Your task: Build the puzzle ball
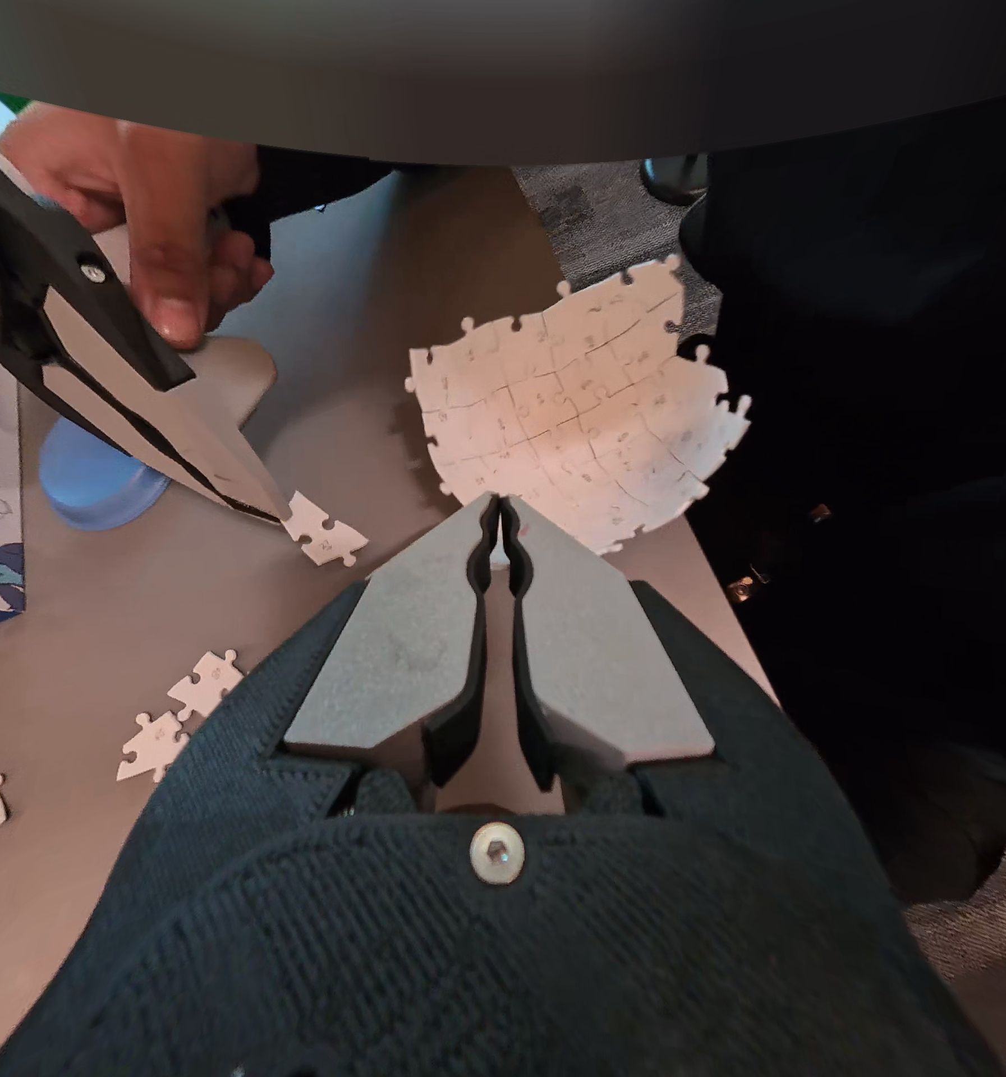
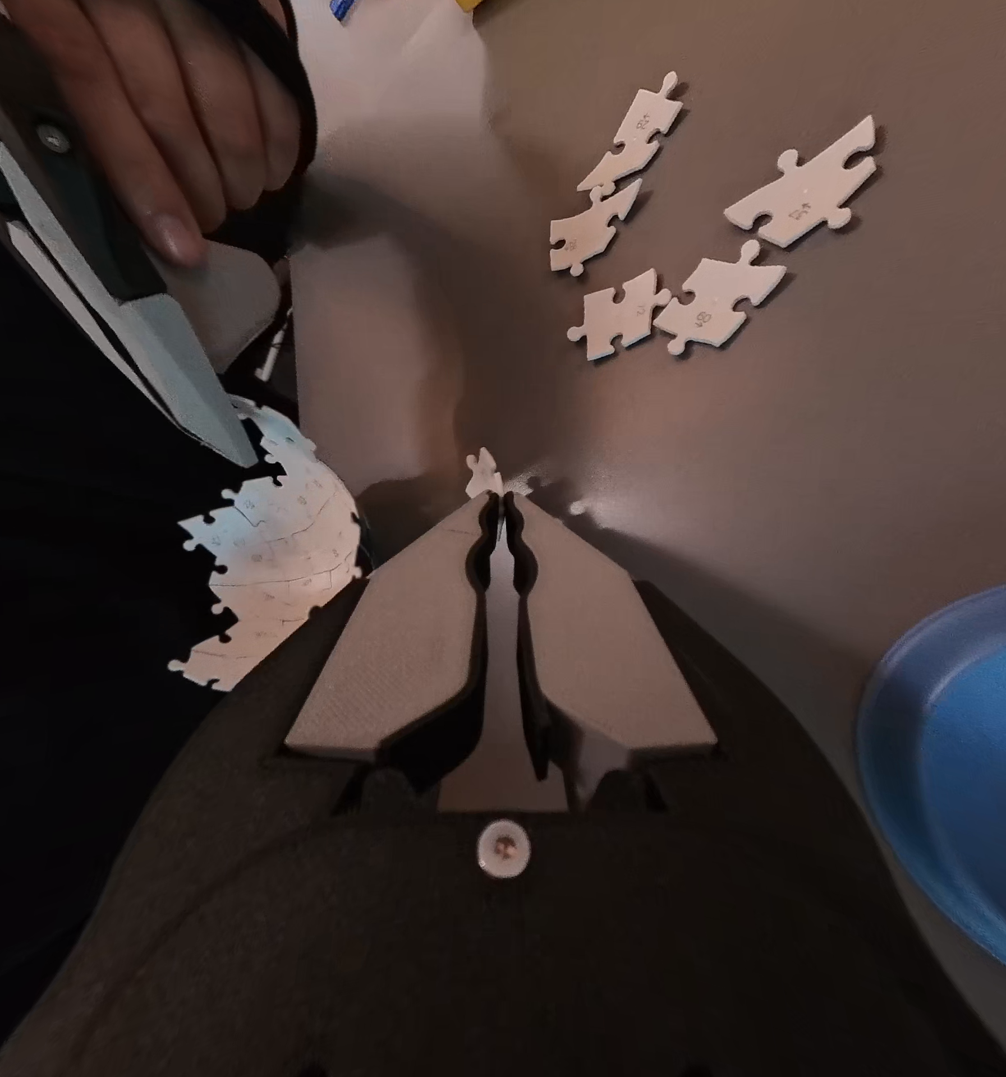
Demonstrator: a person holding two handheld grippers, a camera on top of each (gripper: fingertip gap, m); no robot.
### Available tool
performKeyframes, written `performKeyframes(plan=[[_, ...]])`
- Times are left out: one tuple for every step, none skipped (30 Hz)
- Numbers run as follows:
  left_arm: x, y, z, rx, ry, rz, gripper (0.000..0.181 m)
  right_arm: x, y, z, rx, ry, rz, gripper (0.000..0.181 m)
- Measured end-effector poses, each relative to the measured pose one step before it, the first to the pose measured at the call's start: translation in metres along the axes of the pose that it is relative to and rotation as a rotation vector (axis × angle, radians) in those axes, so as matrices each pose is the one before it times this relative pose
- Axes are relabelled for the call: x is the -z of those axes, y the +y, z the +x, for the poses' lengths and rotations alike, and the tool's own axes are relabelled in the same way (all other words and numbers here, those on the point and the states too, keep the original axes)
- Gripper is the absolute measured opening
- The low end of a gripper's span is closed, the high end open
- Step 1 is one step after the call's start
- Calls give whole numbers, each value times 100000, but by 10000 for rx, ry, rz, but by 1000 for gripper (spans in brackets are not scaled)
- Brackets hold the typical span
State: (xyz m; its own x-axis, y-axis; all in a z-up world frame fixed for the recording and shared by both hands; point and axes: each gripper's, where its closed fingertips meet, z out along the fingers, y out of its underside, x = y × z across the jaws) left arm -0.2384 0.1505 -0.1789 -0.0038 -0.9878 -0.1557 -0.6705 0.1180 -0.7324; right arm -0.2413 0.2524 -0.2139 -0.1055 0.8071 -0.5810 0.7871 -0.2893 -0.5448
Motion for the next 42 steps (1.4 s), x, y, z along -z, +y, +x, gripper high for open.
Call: performKeyframes(plan=[[174, -156, 147, -66, -67, -10, 0, 31, -35, 45, -12, 15, 28, 0], [199, -135, 182, -55, -60, -19, 0, 24, -27, 53, -9, 15, 20, 0], [251, -116, 171, -55, -92, -33, 0, 35, -26, 64, -14, 30, 21, 0], [322, -138, 284, -53, -68, -24, 0, 32, -10, 93, -21, 31, 22, 0], [380, -241, 449, -62, -19, 30, 2, 35, 9, 107, -29, 25, 7, 0], [418, -296, 590, -78, 16, 69, 4, 26, 23, 105, -26, 23, 3, 0], [425, -286, 722, -99, 48, 56, 5, 36, 28, 135, -28, 30, 4, 0], [370, -244, 755, -98, 43, 22, 7, 60, 16, 122, -24, 32, 12, 0], [279, -182, 757, -64, 45, -19, 11, 83, -10, 103, -25, 17, 29, 0], [64, -59, 801, -19, 95, -91, 20, 97, -51, 61, -25, -6, 50, 0], [-170, 104, 719, -3, 64, -226, 24, 106, -80, 20, -12, -14, 59, 0], [-396, 187, 604, 20, -1, -271, 25, 122, -80, -39, 19, -20, 61, 0], [-560, 348, 582, 8, -12, -387, 28, 138, -134, -138, 65, -41, 83, 0], [-647, 372, 264, -5, -212, -422, 32, 169, -191, -189, 78, -31, 113, 0], [-709, 230, 25, -11, -339, -339, 33, 220, -241, -157, 68, -6, 147, 0], [-718, 68, 194, -32, -224, -242, 33, 228, -259, -176, 58, -18, 169, 0], [-677, -34, 288, -89, -175, -198, 32, 227, -244, -197, 42, -51, 181, 0], [-551, 6, -25, -175, -353, -219, 31, 197, -215, -185, 20, -70, 181, 0], [-454, 111, -90, -248, -371, -263, 27, 166, -130, -122, 0, -58, 144, 0], [-402, 344, -112, -287, -332, -382, 23, 129, -38, -62, -4, -42, 99, 0], [-401, 473, -94, -294, -265, -437, 22, 87, -3, 6, -15, -15, 85, 0], [-370, 429, -40, -245, -170, -376, 19, 72, 22, 58, -18, 1, 77, 0], [-295, 321, 42, -180, -59, -278, 14, 61, 74, 27, -10, -8, 49, 0], [-220, 212, 106, -130, 33, -177, 12, 61, 95, 18, -1, -14, 32, 0], [-118, 100, 103, -96, 74, -75, 9, 61, 61, 22, 0, -3, 46, 0], [-29, 41, 1, -61, 54, 17, 7, 77, 50, -4, -6, -10, 50, 0], [19, 51, -68, -24, 62, 49, 7, 89, 34, -27, -2, -27, 44, 0], [51, 115, -137, -8, 91, 47, 7, 101, 13, -27, 9, -12, 52, 0], [73, 225, -225, -14, 75, -19, 7, 98, -8, 9, 10, 7, 64, 0], [94, 261, -293, -73, 41, -59, 10, 95, 21, -5, -2, -15, 54, 0], [134, 126, -234, -116, 72, 29, 13, 89, 50, -24, -11, -41, 25, 0], [133, 14, -239, -79, 87, 120, 15, 66, 78, 9, -6, -18, 11, 0], [124, 47, -232, -7, 124, 112, 16, 60, 72, 45, -2, 14, 8, 0], [106, 99, -214, 50, 132, 64, 18, 52, 61, 36, -2, 17, 10, 0], [108, 130, -190, 63, 107, 28, 20, 47, 17, -6, 9, 2, 15, 0], [96, 84, -167, 40, 45, 29, 22, 51, -32, -76, 42, 5, 34, 0], [99, 41, -125, 4, -8, 29, 24, 55, -62, -80, 66, 18, 41, 0], [71, 47, -56, -27, -48, -17, 24, 40, -89, -114, 77, 25, 41, 0], [72, 23, -8, -41, -71, -29, 25, 44, -106, -116, 85, 27, 38, 0], [126, -5, 22, -43, -78, -5, 25, 52, -115, -97, 87, 34, 45, 0], [200, -10, -33, -16, -121, 17, 26, 40, -106, -58, 68, 36, 45, 0], [288, 15, -33, 38, -106, 35, 27, 44, -73, -24, 32, 28, 28, 0]])
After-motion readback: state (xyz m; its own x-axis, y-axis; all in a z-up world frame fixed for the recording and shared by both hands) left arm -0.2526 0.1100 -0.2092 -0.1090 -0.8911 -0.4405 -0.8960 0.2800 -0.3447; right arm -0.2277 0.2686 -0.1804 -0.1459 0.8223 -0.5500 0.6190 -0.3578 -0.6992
